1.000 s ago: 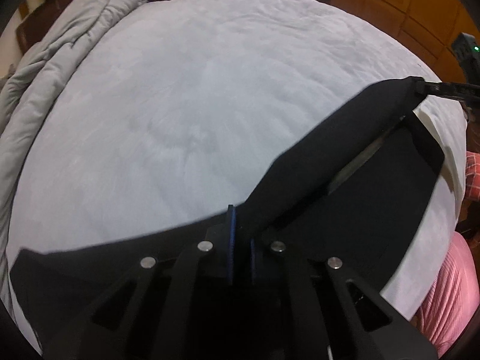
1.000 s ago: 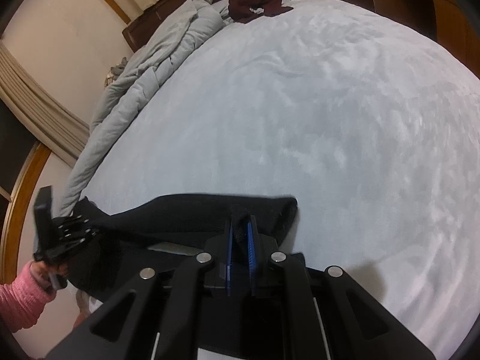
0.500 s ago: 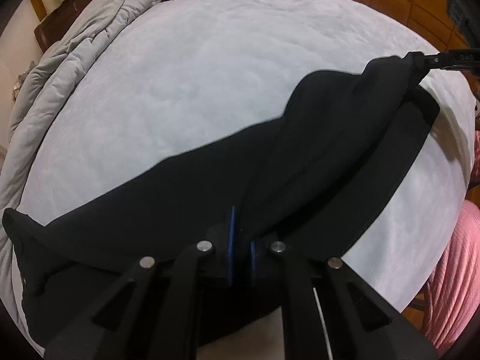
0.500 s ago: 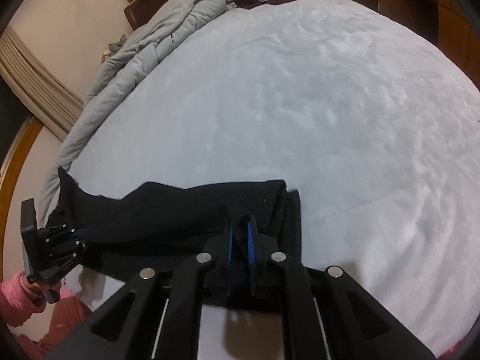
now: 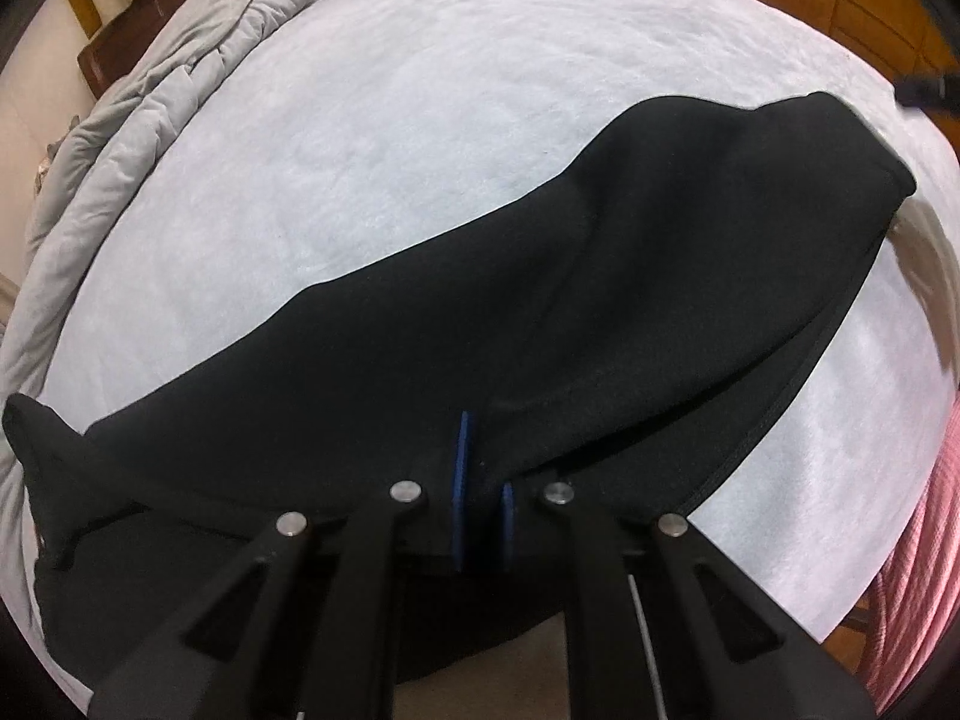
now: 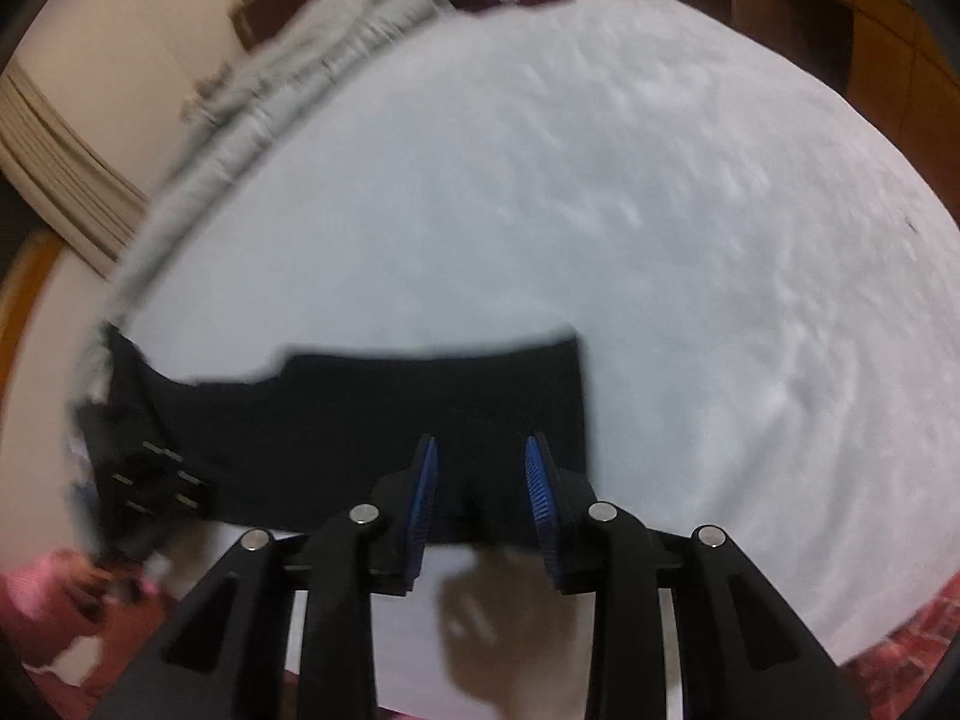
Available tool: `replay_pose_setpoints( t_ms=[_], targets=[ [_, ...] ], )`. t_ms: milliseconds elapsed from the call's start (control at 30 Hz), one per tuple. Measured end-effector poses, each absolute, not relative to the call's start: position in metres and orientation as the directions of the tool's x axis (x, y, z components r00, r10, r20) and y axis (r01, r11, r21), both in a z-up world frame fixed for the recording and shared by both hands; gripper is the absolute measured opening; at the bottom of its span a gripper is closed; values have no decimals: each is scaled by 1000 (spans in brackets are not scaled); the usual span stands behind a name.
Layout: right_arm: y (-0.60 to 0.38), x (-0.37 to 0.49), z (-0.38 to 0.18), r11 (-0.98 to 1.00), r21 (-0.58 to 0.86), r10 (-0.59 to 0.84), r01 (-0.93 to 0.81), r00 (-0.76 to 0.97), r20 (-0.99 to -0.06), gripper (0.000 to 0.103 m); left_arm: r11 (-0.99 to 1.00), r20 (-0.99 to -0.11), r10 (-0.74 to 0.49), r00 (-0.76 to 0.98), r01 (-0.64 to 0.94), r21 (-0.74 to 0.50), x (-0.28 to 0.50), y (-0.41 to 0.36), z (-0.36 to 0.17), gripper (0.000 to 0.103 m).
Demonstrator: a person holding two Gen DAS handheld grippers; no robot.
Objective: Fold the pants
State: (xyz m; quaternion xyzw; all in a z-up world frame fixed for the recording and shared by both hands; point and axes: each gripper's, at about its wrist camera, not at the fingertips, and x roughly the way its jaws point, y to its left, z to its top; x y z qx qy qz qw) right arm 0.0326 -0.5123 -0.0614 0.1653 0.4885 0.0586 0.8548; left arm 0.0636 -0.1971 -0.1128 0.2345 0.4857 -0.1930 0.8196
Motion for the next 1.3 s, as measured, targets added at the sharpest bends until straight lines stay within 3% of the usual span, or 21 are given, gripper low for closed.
replay_pose_setpoints(
  t_ms=[133, 267, 367, 467, 567, 800, 967, 1100, 1200, 1300],
  targets=[
    [-482, 53, -63, 930, 367, 324, -6, 484, -813, 32, 813, -884, -85, 460, 545, 205, 61, -197, -112, 9],
    [-454, 68, -107, 944, 329, 306, 4, 360, -881, 30, 815, -882, -83, 463, 542, 208, 60, -198, -112, 9],
    [-457, 66, -136, 974, 213, 179, 80, 313, -933, 17, 810, -877, -80, 473, 544, 220, 58, -200, -114, 10],
    [-469, 66, -137, 951, 271, 213, 150, 321, -923, 18, 793, -871, -72, 486, 558, 246, 56, -201, -116, 10],
    [-453, 67, -118, 973, 204, 155, 110, 345, -926, 24, 796, -872, -78, 483, 557, 237, 57, -199, -116, 11],
    [-362, 85, -114, 899, 434, 430, -55, 293, -854, 25, 840, -892, -130, 433, 526, 133, 64, -190, -111, 12],
    [-322, 87, -146, 920, 388, 390, -51, 204, -898, 23, 863, -905, -184, 382, 503, 37, 73, -180, -110, 17],
    [-326, 88, -162, 921, 389, 379, 19, 188, -906, 21, 851, -911, -191, 365, 525, 32, 72, -180, -110, 19],
    [-320, 77, -161, 936, 352, 344, 8, 186, -920, 20, 854, -926, -212, 311, 520, -21, 72, -173, -103, 26],
    [-318, 80, -163, 944, 328, 320, 16, 184, -929, 20, 878, -932, -231, 280, 473, -75, 71, -151, -92, 55]
  ],
)
